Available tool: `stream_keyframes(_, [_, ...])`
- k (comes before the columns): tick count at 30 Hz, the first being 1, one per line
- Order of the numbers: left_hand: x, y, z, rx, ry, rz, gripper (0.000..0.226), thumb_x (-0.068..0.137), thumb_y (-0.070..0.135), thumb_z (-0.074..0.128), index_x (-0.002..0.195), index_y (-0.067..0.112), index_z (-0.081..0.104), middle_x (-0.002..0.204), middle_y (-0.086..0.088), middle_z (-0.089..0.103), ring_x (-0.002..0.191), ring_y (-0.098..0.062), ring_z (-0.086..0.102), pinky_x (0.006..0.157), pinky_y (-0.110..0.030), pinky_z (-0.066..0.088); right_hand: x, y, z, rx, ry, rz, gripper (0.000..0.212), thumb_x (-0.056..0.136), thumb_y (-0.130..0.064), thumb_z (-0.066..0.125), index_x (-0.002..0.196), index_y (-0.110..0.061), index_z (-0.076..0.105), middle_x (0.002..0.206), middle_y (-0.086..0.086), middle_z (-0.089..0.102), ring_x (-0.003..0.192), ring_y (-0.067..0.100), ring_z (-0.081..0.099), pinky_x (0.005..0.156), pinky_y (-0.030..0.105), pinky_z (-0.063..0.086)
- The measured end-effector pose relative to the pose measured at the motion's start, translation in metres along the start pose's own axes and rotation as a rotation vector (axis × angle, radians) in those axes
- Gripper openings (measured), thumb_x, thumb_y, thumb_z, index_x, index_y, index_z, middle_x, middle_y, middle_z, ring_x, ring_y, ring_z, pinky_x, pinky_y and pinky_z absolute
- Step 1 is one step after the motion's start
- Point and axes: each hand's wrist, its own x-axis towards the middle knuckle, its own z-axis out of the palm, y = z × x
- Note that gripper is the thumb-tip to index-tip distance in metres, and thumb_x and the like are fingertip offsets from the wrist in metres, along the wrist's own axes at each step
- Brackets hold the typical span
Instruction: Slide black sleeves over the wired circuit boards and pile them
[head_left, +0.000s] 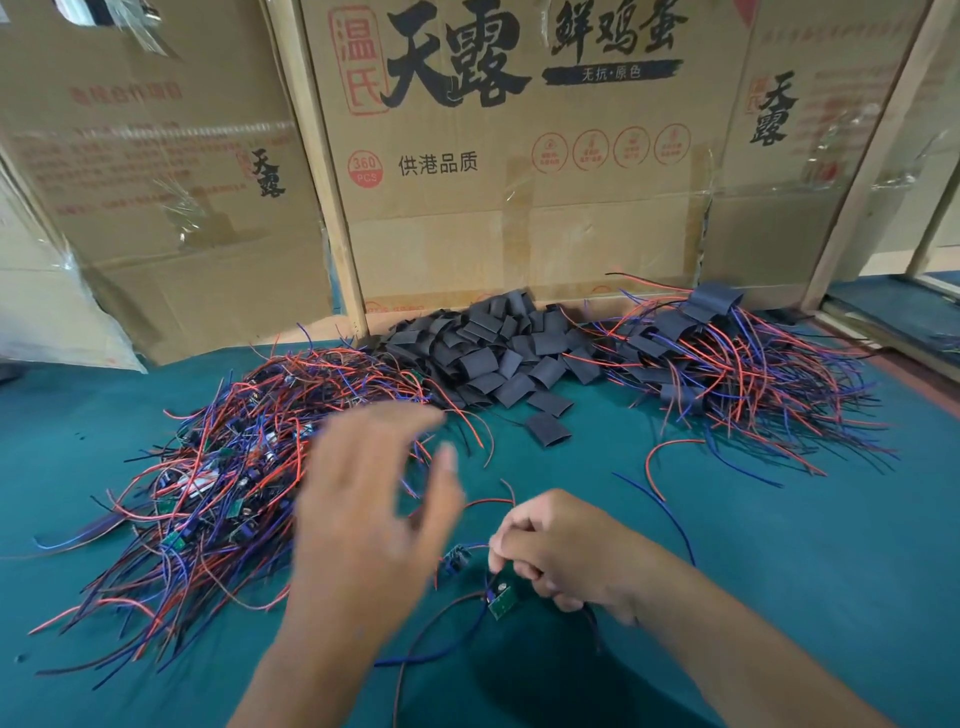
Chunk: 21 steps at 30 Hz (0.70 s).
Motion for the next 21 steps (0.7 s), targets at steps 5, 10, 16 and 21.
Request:
stream_keyframes(5, [-0.026, 0.009, 0.037, -0.447, -0.59, -0.45, 0.027, 0.102, 0.04, 0.049, 0.085, 0.021, 0.06, 0.073, 0.006, 0.063, 0.068, -0.008, 0.059, 0.067, -0.026, 0.046, 0.002, 0.004, -0.001, -0.023, 0.017, -0.022, 0.026, 0.094, -0.009, 0.046, 0.072, -0.014, 0.059, 0.054, -0.003, 0.038, 0.039, 0.008, 0.028, 0.038, 0.017, 0.019])
stream_keyframes(10, [-0.035, -0.008, 0.046, -0.378, -0.561, -0.527, 0.064, 0.094, 0.067, 0.033, 0.079, 0.01, 0.058, 0.064, -0.005, 0.06, 0.058, -0.017, 0.051, 0.059, -0.033, 0.042, 0.005, 0.004, -0.002, 0.046, -0.014, -0.001, 0.018, 0.093, -0.012, 0.05, 0.082, -0.01, 0.064, 0.055, -0.003, 0.036, 0.04, 0.008, 0.024, 0.039, 0.017, 0.015])
stream_keyframes(16, [-0.039, -0.007, 0.049, -0.442, -0.724, -0.447, 0.053, 0.097, 0.065, 0.036, 0.071, 0.022, 0.055, 0.055, 0.007, 0.057, 0.05, -0.007, 0.052, 0.058, -0.031, 0.045, 0.0, 0.002, -0.012, 0.007, -0.052, -0.059, 0.011, 0.09, -0.014, 0.054, 0.081, -0.013, 0.06, 0.057, -0.003, 0.036, 0.042, 0.007, 0.023, 0.039, 0.018, 0.016])
stream_keyframes(21, [-0.035, -0.013, 0.042, -0.585, -0.815, -0.458, 0.041, 0.096, 0.06, 0.05, 0.076, 0.026, 0.062, 0.05, 0.01, 0.048, 0.048, -0.006, 0.04, 0.05, -0.022, 0.034, -0.004, 0.001, -0.041, -0.043, -0.06, -0.074, 0.021, 0.093, -0.021, 0.065, 0.072, -0.019, 0.063, 0.059, -0.002, 0.042, 0.042, 0.008, 0.025, 0.039, 0.019, 0.02])
